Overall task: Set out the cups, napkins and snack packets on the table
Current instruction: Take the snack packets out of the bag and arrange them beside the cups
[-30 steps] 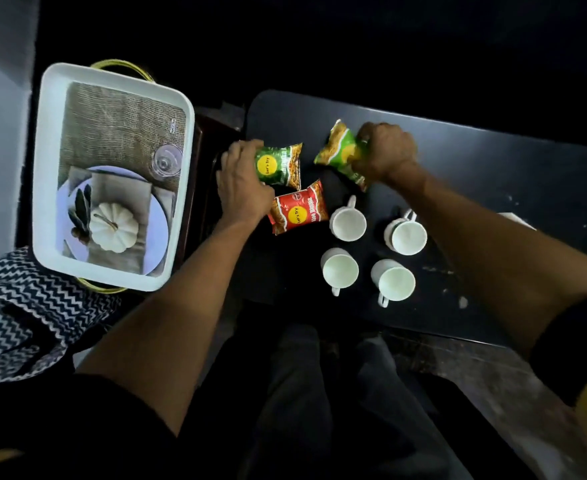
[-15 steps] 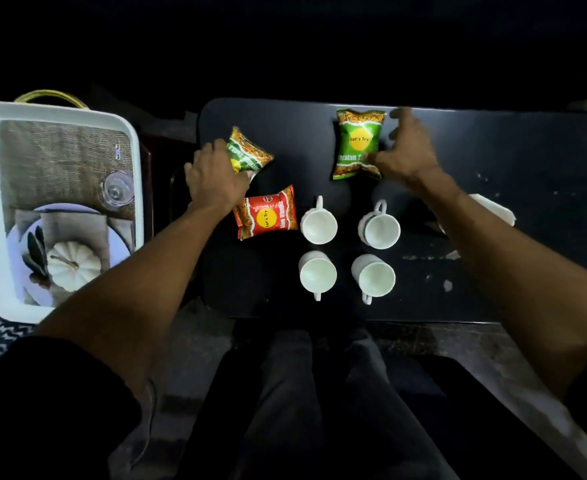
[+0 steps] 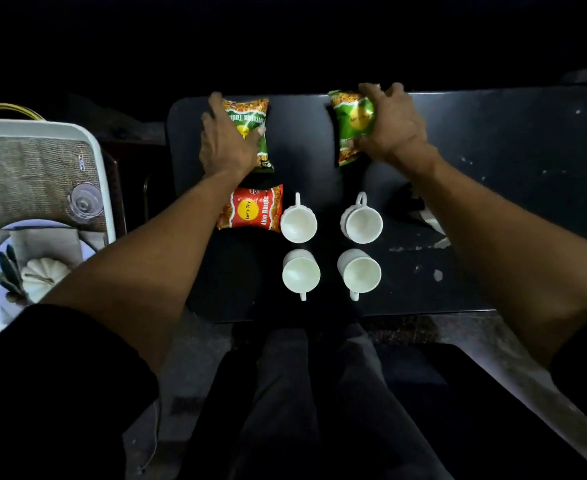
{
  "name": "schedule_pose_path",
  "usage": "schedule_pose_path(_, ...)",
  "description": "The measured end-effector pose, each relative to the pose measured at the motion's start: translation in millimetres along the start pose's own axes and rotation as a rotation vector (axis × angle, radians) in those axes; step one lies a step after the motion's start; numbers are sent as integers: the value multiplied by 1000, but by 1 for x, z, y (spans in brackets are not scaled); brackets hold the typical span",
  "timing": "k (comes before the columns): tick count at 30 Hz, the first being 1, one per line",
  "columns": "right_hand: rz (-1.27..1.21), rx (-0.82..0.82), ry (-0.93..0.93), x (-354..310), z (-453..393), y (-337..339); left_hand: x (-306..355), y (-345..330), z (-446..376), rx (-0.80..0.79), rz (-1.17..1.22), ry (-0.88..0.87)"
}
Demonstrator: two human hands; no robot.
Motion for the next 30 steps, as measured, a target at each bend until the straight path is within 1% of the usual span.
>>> schedule_pose_path(2,-25,10,-54,17,0,7,8,-7,-1,-42,34,-46)
schedule_pose_path(4,-41,11,-77,27,2,9,15,-18,-2,-126,42,-83)
schedule_pose_path(7,-70,6,-54,27,7,5,22,-36,4,-254,10,-123)
schedule_pose_path(9,-83,-1,-38,22,11,-1,25,-42,9,-290,-43,-192)
schedule_pose_path(12,-91,-13,-42,16,13,-7,27,-47,12,-275,-117,-272)
schedule_pose_path(20,-111,-1,-16,3,18,-15,22,-44,8,-267,-223,-323)
schedule_pose_path(28,-118,-4,3,-14,22,-22,27,-41,13,-257,-230,-340)
schedule_pose_path(30,-112,0,7,-16,21,-22,31,-37,16,-201,-238,-390)
Point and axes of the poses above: each hand's wrist, its own z-axis away from the middle knuckle, its own y-axis out of the back of the hand, x = y × z, the point moved 8 cm from there along -z, towards the middle knuckle, and after that the axes turned 2 degrees about x, right-handed, at the moved point
